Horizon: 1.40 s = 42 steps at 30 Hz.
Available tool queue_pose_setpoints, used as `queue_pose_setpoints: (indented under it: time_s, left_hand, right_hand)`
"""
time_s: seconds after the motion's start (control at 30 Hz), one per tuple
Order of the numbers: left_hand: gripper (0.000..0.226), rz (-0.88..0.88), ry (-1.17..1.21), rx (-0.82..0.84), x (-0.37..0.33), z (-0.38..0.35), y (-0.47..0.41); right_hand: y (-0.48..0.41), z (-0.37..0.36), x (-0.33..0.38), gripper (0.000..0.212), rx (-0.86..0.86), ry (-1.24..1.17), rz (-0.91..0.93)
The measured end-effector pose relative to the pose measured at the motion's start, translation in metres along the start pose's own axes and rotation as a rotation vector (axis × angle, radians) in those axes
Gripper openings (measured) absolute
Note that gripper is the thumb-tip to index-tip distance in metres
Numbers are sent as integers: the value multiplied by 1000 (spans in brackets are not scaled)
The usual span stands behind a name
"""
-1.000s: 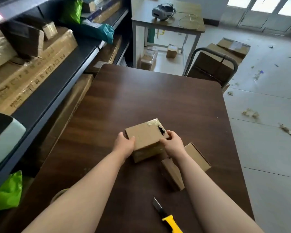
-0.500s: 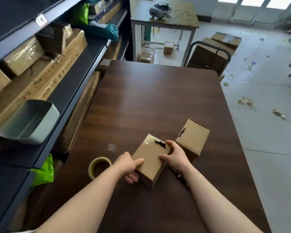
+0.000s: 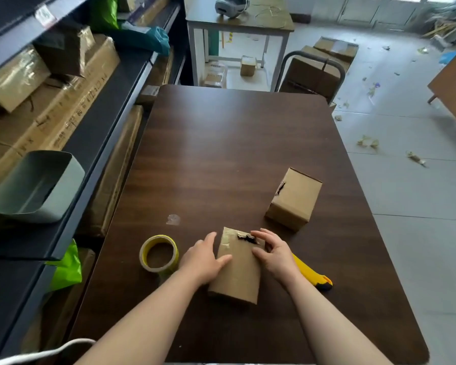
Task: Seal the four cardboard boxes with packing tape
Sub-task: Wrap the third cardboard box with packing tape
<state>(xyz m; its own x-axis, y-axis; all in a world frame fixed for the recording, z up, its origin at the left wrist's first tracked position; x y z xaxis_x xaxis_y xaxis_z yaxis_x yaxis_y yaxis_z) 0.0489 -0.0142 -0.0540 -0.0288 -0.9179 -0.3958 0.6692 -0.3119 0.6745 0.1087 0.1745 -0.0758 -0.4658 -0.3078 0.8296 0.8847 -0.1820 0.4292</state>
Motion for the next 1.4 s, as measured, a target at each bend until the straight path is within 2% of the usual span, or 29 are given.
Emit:
queue_pose_setpoints:
  time_s: [0.07, 0.17, 0.37, 0.6, 0.73, 0.8, 0.9, 1.0, 1.07, 1.2, 1.3, 1.4]
  left_hand:
    - [81, -79, 121, 41, -1, -10, -8]
    - [82, -79, 230, 108, 4, -25, -16]
    - [77, -35, 214, 117, 5, -39, -13]
    - [74, -9, 185, 104, 7, -43, -14]
    - [74, -3, 201, 96, 7, -43, -14]
    - [76, 4, 241, 94, 5, -41, -13]
    - [85, -61, 333, 24, -5, -32, -14]
    - [72, -125, 445, -57, -19, -19, -23]
    - [54, -86, 558, -76, -25, -16, -32]
    - [30, -57, 653, -131, -28, -19, -38]
    - [28, -71, 640, -134, -25, -21, -40]
    - [28, -76, 639, -89, -24, -21, -40]
  right_hand:
    - [-3, -2, -2, 38, -9, -42, 13]
    - [-4, -4, -5, 34, -17, -117, 23]
    - [1, -9, -11, 34, -7, -141, 63]
    - [2, -9, -10, 33, 56, 157, 169]
    - [2, -5, -11, 30, 69, 197, 184]
    - [2, -1, -8, 25, -12, 73, 178]
    - [1, 6, -8, 26, -193, -331, 88]
    - [-7, 0, -11, 39, -176, -624, -99]
    - [-14, -11, -13, 40, -99, -687, -187]
    - [-17, -28, -18, 19, -42, -737, -197]
    - [-15, -32, -18, 23, -9, -873, -165]
    - [-12, -29, -15, 27, 20, -903, -144]
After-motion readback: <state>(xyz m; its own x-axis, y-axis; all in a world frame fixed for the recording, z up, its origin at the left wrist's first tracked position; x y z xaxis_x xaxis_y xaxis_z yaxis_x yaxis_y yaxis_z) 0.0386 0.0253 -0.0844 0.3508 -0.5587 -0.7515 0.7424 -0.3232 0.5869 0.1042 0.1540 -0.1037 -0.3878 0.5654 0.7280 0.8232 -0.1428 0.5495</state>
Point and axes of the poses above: each hand's wrist, its own y-axis away from the middle knuckle, its own z-axis out of the back of the hand, x = y × z, the point moved 5 cm from there along -y, towards the middle knuckle, and after that the axes turned 8 degrees about x, right-handed, at the moved point
